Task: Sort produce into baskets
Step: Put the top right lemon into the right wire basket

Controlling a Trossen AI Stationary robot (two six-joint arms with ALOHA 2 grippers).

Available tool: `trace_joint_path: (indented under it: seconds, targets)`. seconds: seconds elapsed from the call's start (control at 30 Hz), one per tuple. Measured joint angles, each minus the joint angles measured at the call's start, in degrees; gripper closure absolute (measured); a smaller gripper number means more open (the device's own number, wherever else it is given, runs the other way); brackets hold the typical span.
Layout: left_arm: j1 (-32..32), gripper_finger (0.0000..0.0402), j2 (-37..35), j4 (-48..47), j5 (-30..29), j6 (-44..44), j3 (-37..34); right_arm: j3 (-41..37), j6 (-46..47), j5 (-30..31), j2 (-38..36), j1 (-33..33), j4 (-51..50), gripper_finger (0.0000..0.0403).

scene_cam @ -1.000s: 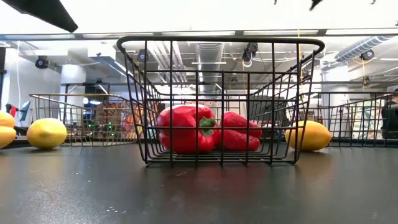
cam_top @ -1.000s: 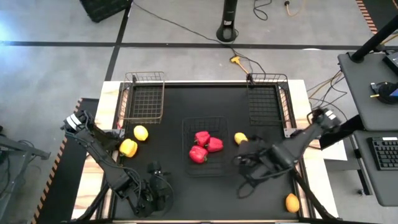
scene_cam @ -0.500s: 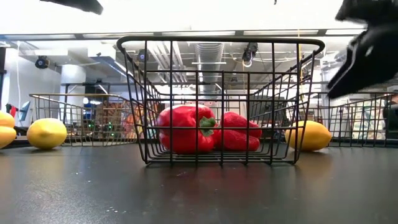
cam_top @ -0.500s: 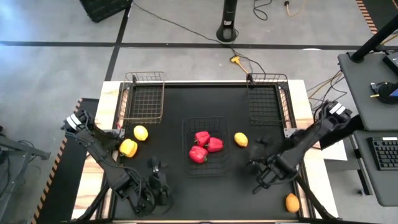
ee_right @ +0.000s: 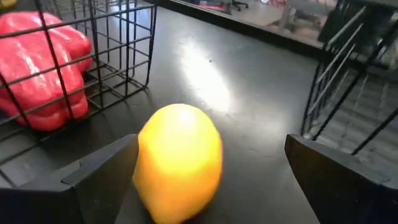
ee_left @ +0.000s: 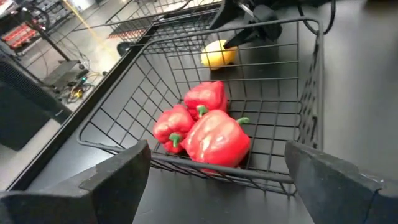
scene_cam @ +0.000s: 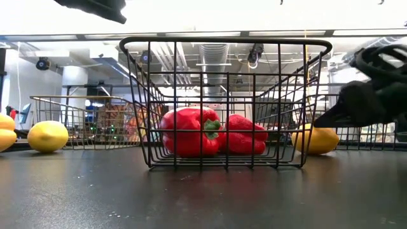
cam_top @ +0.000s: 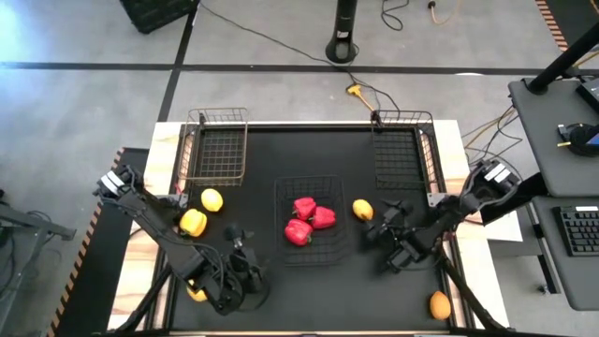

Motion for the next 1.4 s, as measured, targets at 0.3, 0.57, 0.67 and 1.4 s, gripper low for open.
trace_joint_path:
  seconds: [0.3, 0.57, 0.67, 1.4]
  targets:
    - [2.1, 0.0051, 0.0, 0.0, 0.0, 0.8, 0.0, -0.4, -19.6, -5.3, 2.6, -6.3, 21.3, 0.0008]
    - [2.3, 0.0051, 0.0, 0.1, 1.2, 0.5, 0.0, -0.4, -21.4, -9.5, 3.3, -10.8, 22.1, 0.0058]
    - [2.3, 0.0051, 0.0, 0.1, 1.4, 0.4, 0.0, -0.4, -21.4, -11.8, 3.3, -10.8, 22.1, 0.0098]
    - [2.3, 0.0051, 0.0, -0.4, 1.6, 0.7, -1.3, 20.9, -24.2, -17.0, -19.8, -9.8, -26.4, 0.0167]
